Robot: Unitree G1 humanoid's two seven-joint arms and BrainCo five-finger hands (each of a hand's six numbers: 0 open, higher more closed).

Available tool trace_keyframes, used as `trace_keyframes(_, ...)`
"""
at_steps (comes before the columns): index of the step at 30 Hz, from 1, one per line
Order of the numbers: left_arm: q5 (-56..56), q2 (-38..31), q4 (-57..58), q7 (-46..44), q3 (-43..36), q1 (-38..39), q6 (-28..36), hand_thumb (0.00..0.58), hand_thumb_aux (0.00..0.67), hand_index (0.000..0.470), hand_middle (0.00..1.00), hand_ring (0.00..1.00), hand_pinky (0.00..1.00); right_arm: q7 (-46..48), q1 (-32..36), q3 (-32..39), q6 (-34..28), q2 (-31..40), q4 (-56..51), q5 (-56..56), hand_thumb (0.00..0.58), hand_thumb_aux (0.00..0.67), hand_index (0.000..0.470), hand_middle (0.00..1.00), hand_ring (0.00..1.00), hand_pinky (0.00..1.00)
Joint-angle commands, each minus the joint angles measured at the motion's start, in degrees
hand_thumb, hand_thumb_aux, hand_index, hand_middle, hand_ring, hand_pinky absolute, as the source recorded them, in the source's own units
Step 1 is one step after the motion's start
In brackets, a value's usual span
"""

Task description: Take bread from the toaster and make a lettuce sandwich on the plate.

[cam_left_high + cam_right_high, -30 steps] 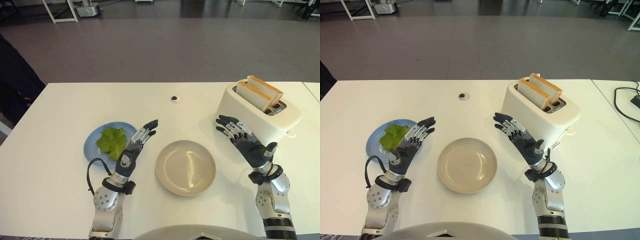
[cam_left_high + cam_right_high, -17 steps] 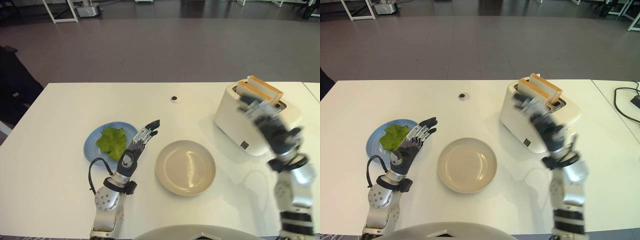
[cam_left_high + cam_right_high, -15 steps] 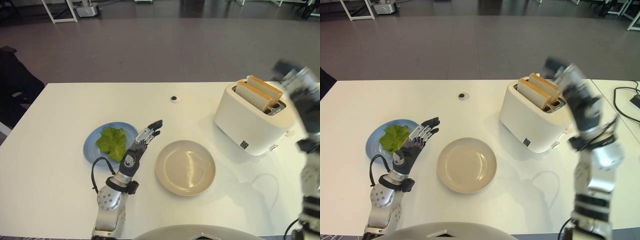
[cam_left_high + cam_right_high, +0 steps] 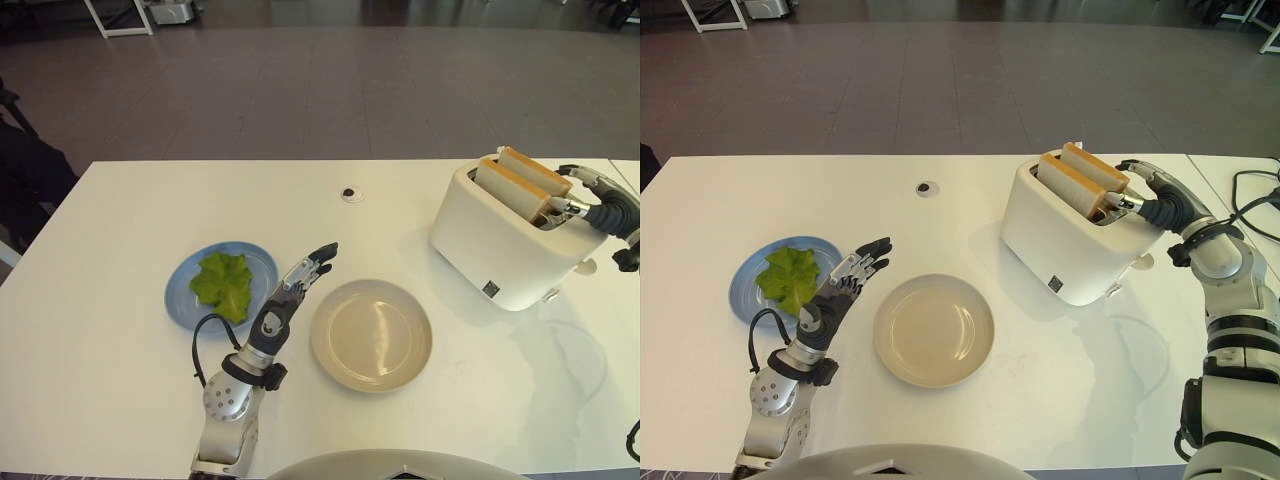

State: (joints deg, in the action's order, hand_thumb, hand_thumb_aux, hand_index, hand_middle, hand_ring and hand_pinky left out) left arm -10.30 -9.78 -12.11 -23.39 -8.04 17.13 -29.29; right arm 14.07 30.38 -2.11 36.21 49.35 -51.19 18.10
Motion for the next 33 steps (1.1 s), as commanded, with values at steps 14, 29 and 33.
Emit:
trace_keyframes(14, 0.1, -0.7, 1.3, -0.1, 0.9, -0.8, 0.2, 0.0, 0.0, 0.0, 0.0, 0.0, 0.0, 4.8, 2.8, -0.9, 3.5, -3.3, 1.4, -9.0, 0.58, 0.67, 0.47, 0.0, 0.0, 0.0)
trace_keyframes(29, 0.8, -0.2, 3.2, 0.0, 1.3, -1.5, -0.9, 0.0, 0.0, 0.0, 0.0, 0.0, 0.0, 23.5, 4.6, -16.8, -36.8, -4.4, 34.0, -46.6, 0.58, 0.67, 0.47, 0.0, 0.0, 0.0)
trace_keyframes(33, 1.0, 0.0, 3.4, 0.4, 1.4, -1.7, -1.2, 0.0, 0.0, 0.0, 0.0, 0.0, 0.0, 25.3, -2.6, -13.6, -55.1, -5.6, 52.9, -57.4, 0.58, 0.67, 0.47, 0.0, 0.0, 0.0)
